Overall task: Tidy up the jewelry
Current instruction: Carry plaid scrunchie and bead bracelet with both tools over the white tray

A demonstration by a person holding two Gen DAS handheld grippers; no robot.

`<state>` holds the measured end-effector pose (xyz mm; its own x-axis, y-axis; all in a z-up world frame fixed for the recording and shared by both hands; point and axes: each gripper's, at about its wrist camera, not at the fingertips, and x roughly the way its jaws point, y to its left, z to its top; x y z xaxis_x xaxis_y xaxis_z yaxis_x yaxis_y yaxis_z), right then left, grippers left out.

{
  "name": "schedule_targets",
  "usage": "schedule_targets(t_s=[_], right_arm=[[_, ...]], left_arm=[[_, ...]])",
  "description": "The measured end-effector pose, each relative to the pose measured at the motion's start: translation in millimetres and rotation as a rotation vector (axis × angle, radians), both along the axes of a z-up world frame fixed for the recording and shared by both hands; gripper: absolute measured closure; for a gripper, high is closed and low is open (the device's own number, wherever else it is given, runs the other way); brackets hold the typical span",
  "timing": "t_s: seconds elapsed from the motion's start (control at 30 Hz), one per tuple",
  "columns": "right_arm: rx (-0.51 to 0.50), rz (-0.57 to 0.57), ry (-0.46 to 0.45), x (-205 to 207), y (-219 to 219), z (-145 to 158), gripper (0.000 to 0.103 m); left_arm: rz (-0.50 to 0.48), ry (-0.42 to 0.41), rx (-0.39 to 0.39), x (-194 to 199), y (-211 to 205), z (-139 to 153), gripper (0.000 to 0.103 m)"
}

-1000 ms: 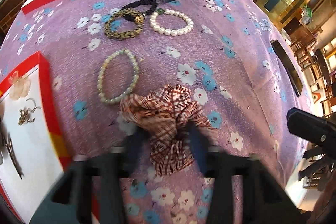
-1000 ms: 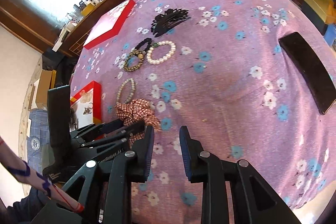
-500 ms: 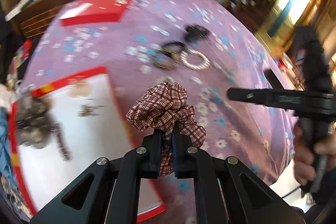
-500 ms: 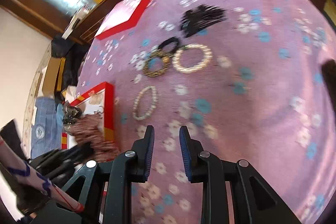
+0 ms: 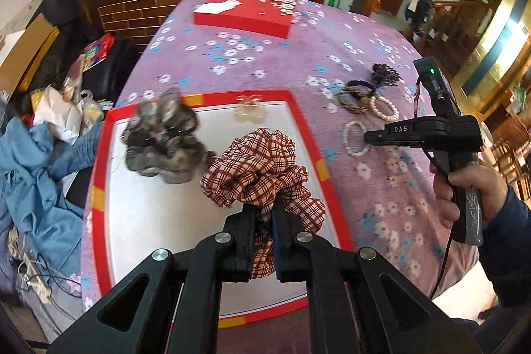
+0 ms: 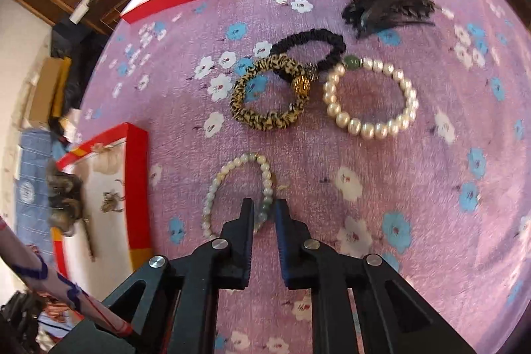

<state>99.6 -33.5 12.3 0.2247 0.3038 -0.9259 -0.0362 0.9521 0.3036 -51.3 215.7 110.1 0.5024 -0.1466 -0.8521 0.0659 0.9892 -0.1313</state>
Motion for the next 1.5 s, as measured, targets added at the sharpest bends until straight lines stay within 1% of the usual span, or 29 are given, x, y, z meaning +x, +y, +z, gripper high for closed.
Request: schedule_targets(t_s=[0.03, 0.07, 0.17, 0.23, 0.27, 0.33, 0.4, 0.47, 0.6, 0.7, 0.87, 1.03, 1.3, 1.5], right_arm=[[-0.021, 0.006, -0.002, 2, 3, 0, 0.095], [-0.069, 0.023, -0.004, 3, 8, 1, 0.097], [-0.214, 0.11, -0.029, 2, 30, 4, 0.097], [-0.25, 0.117, -0.038, 0, 35, 4, 0.098], [-0.242, 0.1, -0.036, -1, 33, 5, 0.099], [-0.167, 0.05, -0.03, -6, 20, 9, 0.099], [-0.147, 0.018, -0.034, -14, 5, 17, 0.099], [-0.103, -0.001, -0.043, -22, -7, 28, 0.099], [-0.056, -0.035, -0.081, -38, -31, 55, 0.099], [-0.02, -0.04, -0.098, -49, -37, 70, 0.099], [0.037, -0.005, -0.134, -64, -16, 95, 0.098], [0.089, 0.086, -0.157, -75, 19, 108, 0.098], [0.121, 0.256, -0.142, -88, 91, 105, 0.098], [0.135, 0.353, -0.126, -92, 136, 98, 0.098]], left_arm=[[0.004, 0.002, -0.001, -1, 2, -1, 0.095], [0.006, 0.003, -0.001, -1, 4, -2, 0.095], [0.011, 0.006, -0.011, -1, 8, -3, 0.095], [0.01, 0.003, -0.016, 0, 8, -3, 0.095], [0.008, 0.002, -0.02, 0, 8, -3, 0.095], [0.0, 0.001, -0.028, 3, 7, -3, 0.095], [-0.008, -0.002, -0.036, 4, 6, -3, 0.095], [-0.018, -0.002, -0.045, 7, 3, -3, 0.095], [-0.05, 0.0, -0.063, 13, -9, -4, 0.095], [-0.079, -0.008, -0.07, 17, -20, -2, 0.095], [-0.102, -0.012, -0.071, 20, -31, -1, 0.095], [-0.081, -0.005, -0.07, 16, -20, -5, 0.095], [0.008, 0.018, -0.073, 0, 23, -15, 0.094], [0.084, 0.038, -0.072, -12, 61, -24, 0.094]])
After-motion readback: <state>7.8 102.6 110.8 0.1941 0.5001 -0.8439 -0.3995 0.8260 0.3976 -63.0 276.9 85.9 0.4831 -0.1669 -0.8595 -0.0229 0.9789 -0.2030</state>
